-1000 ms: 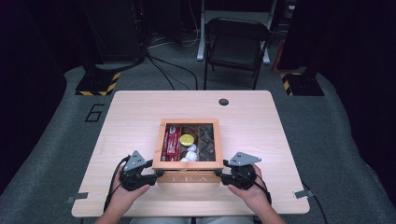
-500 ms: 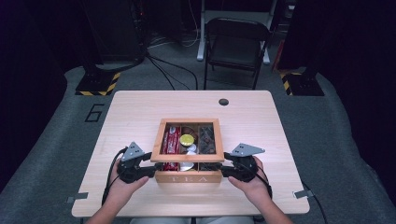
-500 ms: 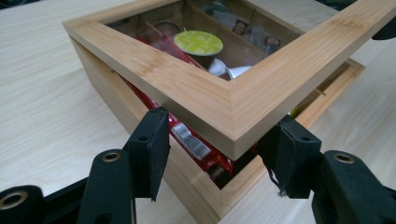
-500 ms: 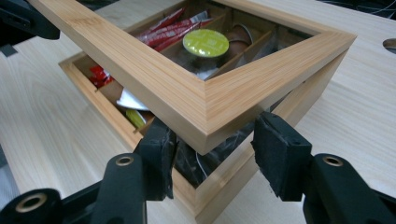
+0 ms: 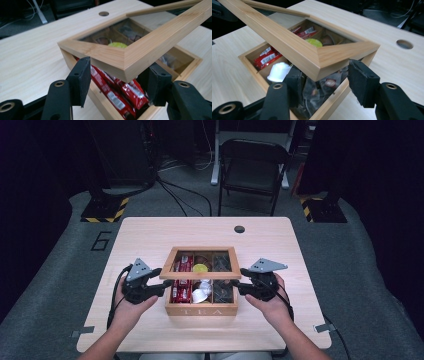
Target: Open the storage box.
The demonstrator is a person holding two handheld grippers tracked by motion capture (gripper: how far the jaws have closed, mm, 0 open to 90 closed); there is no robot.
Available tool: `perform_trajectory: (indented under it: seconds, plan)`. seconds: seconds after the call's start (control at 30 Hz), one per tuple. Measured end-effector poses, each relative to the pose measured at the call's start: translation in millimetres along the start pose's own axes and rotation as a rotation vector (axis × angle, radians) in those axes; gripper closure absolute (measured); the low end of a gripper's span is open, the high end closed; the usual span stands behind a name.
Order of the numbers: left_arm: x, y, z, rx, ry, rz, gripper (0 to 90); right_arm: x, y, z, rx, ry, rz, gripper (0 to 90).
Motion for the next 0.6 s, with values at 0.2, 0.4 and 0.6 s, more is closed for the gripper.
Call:
perform_trajectory:
  seconds: [0.2,0.4,0.6]
  plan:
    - [14.8,0.0,-10.1,-0.015,0.009,0.024,44.8,18.3,0.5,1.6,-0.017,0.024,0.024,46.9]
    - [28.5,-1.1,-19.5,-0.02,0.021,0.025,45.7,26.9,-7.2,10.1,-0.048,0.052,0.039,46.1]
    - [36.9,-2.2,-26.1,-0.024,0.032,0.03,45.8,28.8,-21.0,16.7,-0.087,0.06,0.026,47.7]
Point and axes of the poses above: each handheld gripper's, and its own axes: y roughly backward along the jaws, x roughly out of its top, z roughly to its right, the point moved 2 cm from there along -y, roughly forward along the jaws, and after that the axes turned 6 degrees about -y, right-handed, at the moved point
